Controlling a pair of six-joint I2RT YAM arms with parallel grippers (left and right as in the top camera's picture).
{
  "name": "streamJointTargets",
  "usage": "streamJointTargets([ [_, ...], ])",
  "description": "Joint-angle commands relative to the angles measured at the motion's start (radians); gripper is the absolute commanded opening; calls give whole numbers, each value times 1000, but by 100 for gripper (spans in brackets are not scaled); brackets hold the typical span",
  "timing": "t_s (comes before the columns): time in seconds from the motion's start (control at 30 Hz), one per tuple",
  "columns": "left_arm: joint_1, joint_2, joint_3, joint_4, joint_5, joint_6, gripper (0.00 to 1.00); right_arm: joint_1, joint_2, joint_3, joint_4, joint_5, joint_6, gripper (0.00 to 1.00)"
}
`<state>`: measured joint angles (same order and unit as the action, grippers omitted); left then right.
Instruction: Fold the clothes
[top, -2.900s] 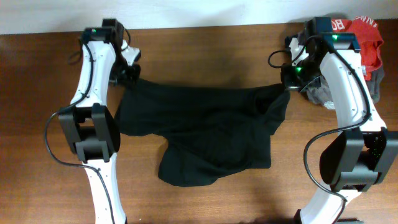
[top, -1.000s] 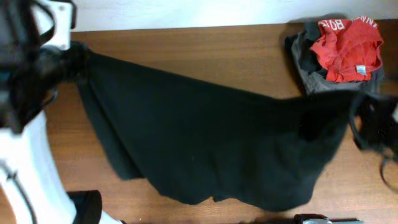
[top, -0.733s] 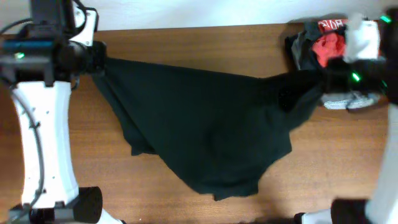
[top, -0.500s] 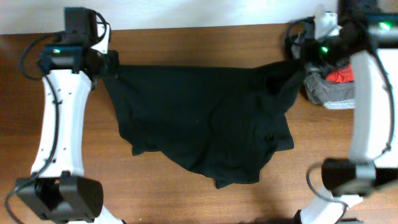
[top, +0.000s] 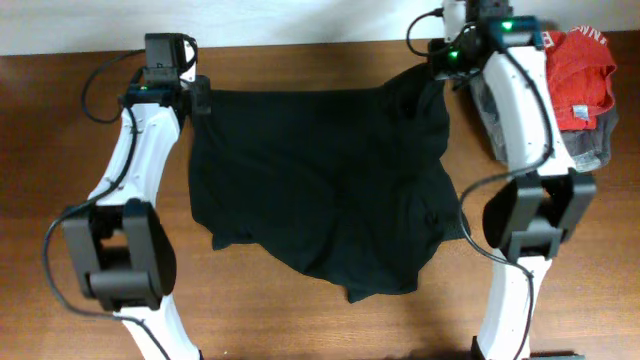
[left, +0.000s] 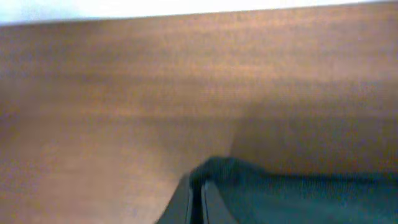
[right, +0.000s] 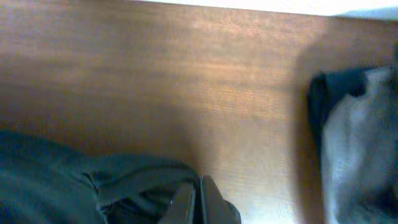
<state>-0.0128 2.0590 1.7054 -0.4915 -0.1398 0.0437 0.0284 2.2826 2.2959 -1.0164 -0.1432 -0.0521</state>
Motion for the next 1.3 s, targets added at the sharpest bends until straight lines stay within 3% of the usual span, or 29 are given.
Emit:
streamJointTargets([
  [0.0, 3, 74, -6, 78, -15, -31, 1, 22, 66, 3, 72, 16, 8, 4],
  [0.37, 3, 158, -6, 246, -18, -33, 1, 27, 194, 3, 302, 24, 34, 4],
  [0.43, 3, 158, -6, 263, -19, -33, 8, 28, 211, 3, 341, 24, 34, 7],
  [0.47, 3, 158, -6, 269, -19, -33, 21, 27, 211, 3, 352, 24, 35, 18],
  [0.5, 3, 158, -6, 275, -19, -33, 47, 27, 214, 3, 364, 24, 34, 38],
  [0.53, 3, 158, -6, 278, -19, -33, 73, 25, 214, 3, 378, 24, 34, 72],
  [0.57, 3, 158, -6, 278, -19, -33, 99, 24, 214, 5, 386, 24, 34, 94],
  [0.6, 5, 158, -6, 277, -19, -33, 99, 19, 209, 14, 389, 24, 35, 99],
  [0.83, 23, 142, 59, 150, -14, -33, 99, -3, 161, 79, 246, 15, 61, 99],
  [1.03, 22, 85, 153, -75, -2, -33, 99, -2, 121, 152, -26, -48, 61, 99],
  [1.27, 22, -68, 209, -259, 119, -32, 99, -2, -22, 225, -229, -84, 61, 99],
])
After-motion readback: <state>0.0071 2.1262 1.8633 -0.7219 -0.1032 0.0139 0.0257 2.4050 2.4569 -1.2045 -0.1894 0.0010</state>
